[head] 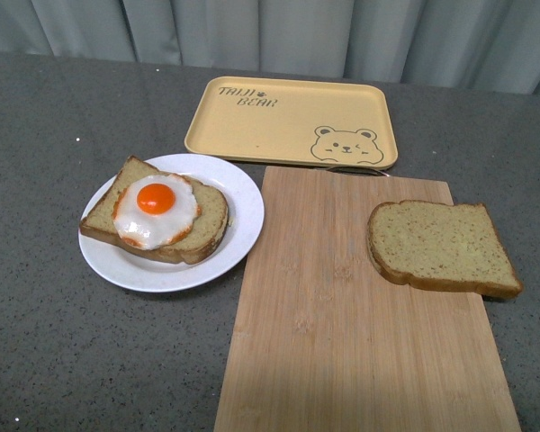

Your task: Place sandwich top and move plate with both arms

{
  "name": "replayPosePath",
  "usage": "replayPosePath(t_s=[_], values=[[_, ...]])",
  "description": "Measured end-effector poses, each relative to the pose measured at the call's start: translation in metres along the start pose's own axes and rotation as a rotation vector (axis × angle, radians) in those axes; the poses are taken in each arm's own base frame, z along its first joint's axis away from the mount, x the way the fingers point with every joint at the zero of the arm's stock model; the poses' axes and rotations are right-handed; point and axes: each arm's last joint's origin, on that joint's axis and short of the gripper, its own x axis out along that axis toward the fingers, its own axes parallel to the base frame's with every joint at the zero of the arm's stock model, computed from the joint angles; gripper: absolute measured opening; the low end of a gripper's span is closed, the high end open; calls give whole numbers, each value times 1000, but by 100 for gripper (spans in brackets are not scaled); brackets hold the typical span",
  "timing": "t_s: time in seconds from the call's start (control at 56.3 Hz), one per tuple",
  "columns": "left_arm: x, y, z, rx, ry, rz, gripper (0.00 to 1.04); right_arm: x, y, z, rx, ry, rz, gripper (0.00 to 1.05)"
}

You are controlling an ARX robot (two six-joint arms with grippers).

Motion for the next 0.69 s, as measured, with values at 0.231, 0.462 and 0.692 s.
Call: replayPosePath(t_s=[0.231, 0.462, 0.692], values=[[0, 0, 0, 0, 0, 0, 98, 45, -14, -7, -175, 201, -84, 95], [0, 0, 0, 0, 0, 0, 98, 113, -20, -32, 26, 481, 112, 95], [0, 0, 0, 0, 0, 0, 98, 163, -18, -70, 253, 755, 238, 95]])
